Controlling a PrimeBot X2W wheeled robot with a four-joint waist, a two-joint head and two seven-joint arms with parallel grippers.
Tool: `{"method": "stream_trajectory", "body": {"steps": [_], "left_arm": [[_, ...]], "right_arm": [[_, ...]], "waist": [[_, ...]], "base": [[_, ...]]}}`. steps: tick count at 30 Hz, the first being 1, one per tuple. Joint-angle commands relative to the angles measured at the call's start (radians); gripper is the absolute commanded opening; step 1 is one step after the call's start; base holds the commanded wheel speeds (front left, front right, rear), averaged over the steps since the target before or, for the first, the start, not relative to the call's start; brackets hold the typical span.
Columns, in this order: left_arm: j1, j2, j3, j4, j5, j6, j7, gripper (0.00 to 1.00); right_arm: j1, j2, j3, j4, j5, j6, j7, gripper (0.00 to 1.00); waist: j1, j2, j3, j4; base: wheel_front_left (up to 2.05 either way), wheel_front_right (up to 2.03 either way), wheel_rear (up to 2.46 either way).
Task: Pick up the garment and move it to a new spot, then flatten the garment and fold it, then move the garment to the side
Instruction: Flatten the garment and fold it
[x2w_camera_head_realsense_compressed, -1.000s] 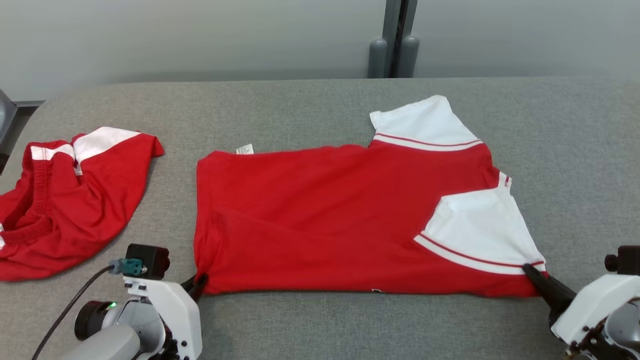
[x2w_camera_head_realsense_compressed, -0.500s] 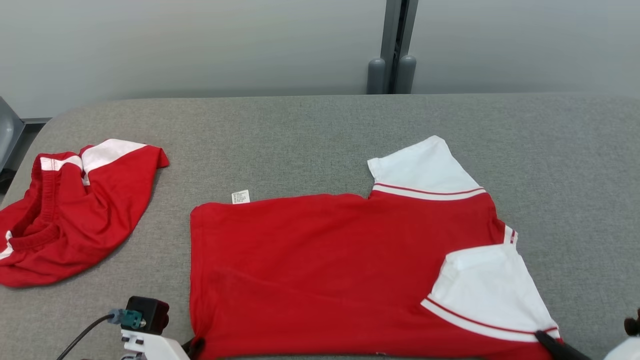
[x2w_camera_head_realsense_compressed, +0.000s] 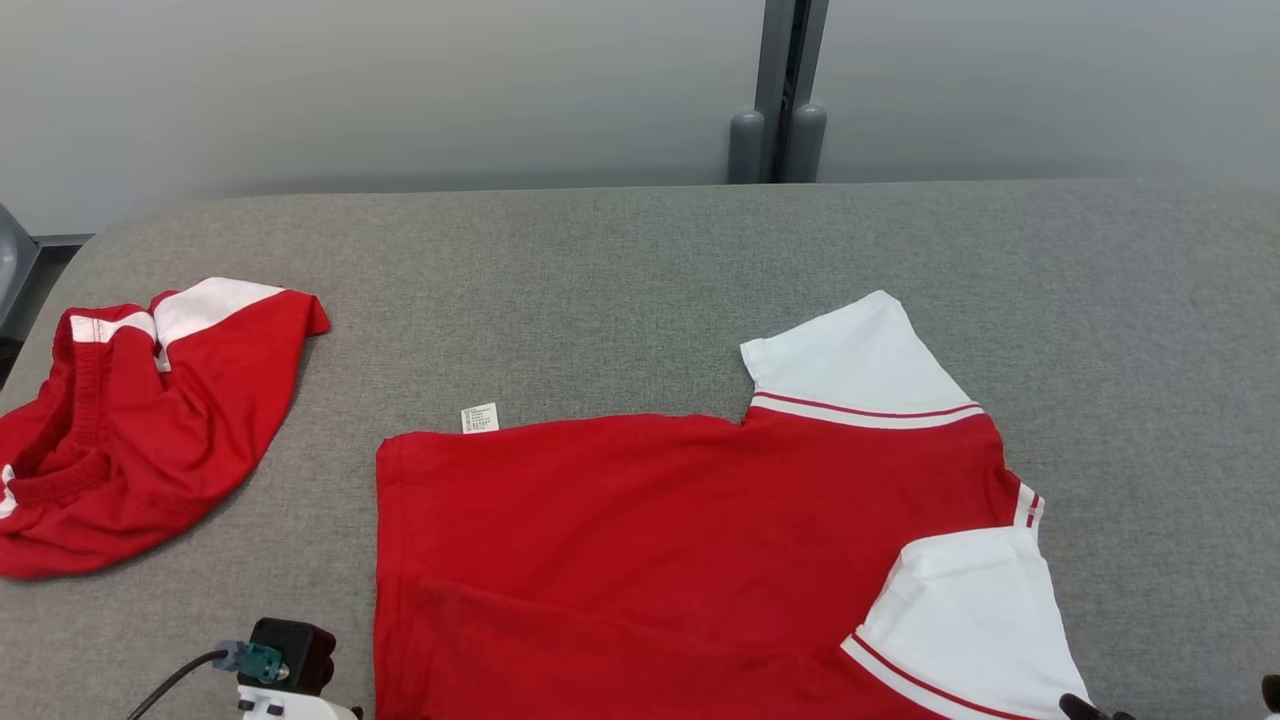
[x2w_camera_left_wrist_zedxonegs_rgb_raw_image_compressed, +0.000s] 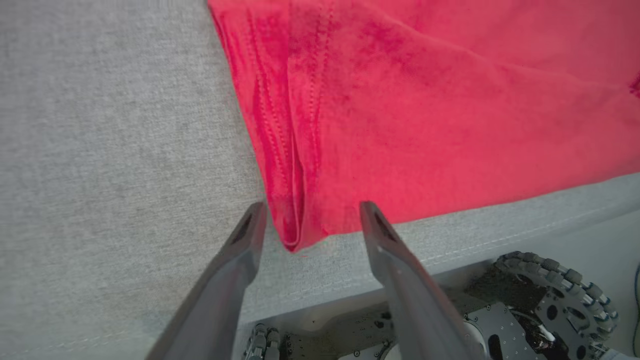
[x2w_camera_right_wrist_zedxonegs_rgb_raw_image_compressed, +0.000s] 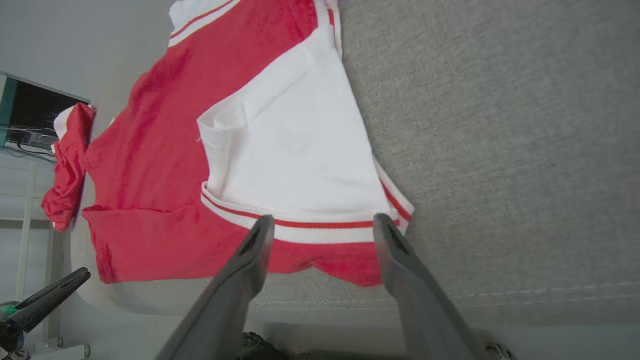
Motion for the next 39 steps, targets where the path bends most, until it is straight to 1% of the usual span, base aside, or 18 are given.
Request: {"method": "stream_trajectory", "body": {"steps": [1, 5, 7, 9, 13, 15, 17, 18, 24, 31, 32, 39], "left_arm": [[-0.010, 0.011, 0.007, -0.002, 0.006, 0.007, -0.002, 1.00], [-0.033, 0.030, 0.021, -0.019, 0.034, 0.021, -0.021, 1.00], [-0.051, 0.039, 0.034, -0.022, 0.056, 0.037, -0.046, 1.00], [-0.072, 0.036, 0.058, -0.028, 0.077, 0.052, -0.082, 1.00], [-0.125, 0.021, 0.081, -0.009, 0.119, 0.062, -0.119, 1.00], [-0.160, 0.009, 0.083, 0.015, 0.140, 0.060, -0.114, 1.00], [-0.197, -0.013, 0.085, 0.043, 0.152, 0.051, -0.109, 1.00], [-0.217, -0.024, 0.091, 0.061, 0.156, 0.046, -0.111, 1.00], [-0.321, -0.087, 0.110, 0.142, 0.175, 0.011, -0.110, 1.00], [-0.417, -0.143, 0.111, 0.179, 0.208, -0.023, -0.113, 1.00], [-0.439, -0.157, 0.110, 0.185, 0.215, -0.030, -0.114, 1.00], [-0.491, -0.204, 0.104, 0.210, 0.228, -0.055, -0.115, 1.00]], "right_arm": [[0.005, 0.002, -0.008, -0.009, -0.009, 0.002, 0.008, 1.00], [0.003, 0.035, -0.055, -0.063, -0.050, 0.002, 0.047, 1.00], [-0.015, 0.044, -0.072, -0.101, -0.069, 0.002, 0.052, 1.00], [-0.050, 0.047, -0.090, -0.131, -0.082, 0.002, 0.047, 1.00], [-0.145, 0.027, -0.101, -0.146, -0.131, 0.002, 0.055, 1.00], [-0.206, 0.006, -0.091, -0.135, -0.166, 0.002, 0.054, 1.00], [-0.275, 0.001, -0.083, -0.118, -0.179, 0.002, 0.040, 1.00], [-0.312, -0.011, -0.078, -0.107, -0.193, 0.002, 0.033, 1.00], [-0.538, -0.051, -0.024, 0.013, -0.220, 0.002, -0.010, 1.00], [-0.804, -0.122, 0.099, 0.196, -0.249, 0.002, -0.033, 1.00], [-0.874, -0.142, 0.138, 0.251, -0.254, 0.002, -0.041, 1.00], [-1.036, -0.181, 0.260, 0.443, -0.252, 0.002, -0.067, 1.00]], "waist": [[0.0000, 0.0000, -0.001, 0.000], [0.0000, 0.0000, -0.003, -0.001], [0.0000, 0.0000, 0.000, -0.003], [0.0000, 0.0000, 0.008, -0.007], [0.0000, 0.0000, 0.041, -0.008], [0.0000, 0.0000, 0.061, -0.004], [0.0000, 0.0000, 0.082, 0.002], [0.0000, 0.0000, 0.094, 0.005], [0.0000, 0.0000, 0.180, 0.033], [0.0000, 0.0000, 0.289, 0.079], [0.0000, 0.0000, 0.314, 0.092], [0.0000, 0.0000, 0.361, 0.132]], "base": [[0.00, 0.00, 0.00], [0.00, 0.00, 0.00], [0.00, 0.00, 0.00], [0.00, 0.00, 0.00], [0.00, 0.00, 0.00], [0.00, 0.00, 0.00], [0.00, 0.00, 0.00], [0.00, 0.00, 0.00], [0.00, 0.00, 0.00], [0.00, 0.00, 0.00], [0.00, 0.00, 0.00], [0.00, 0.00, 0.00]]}}
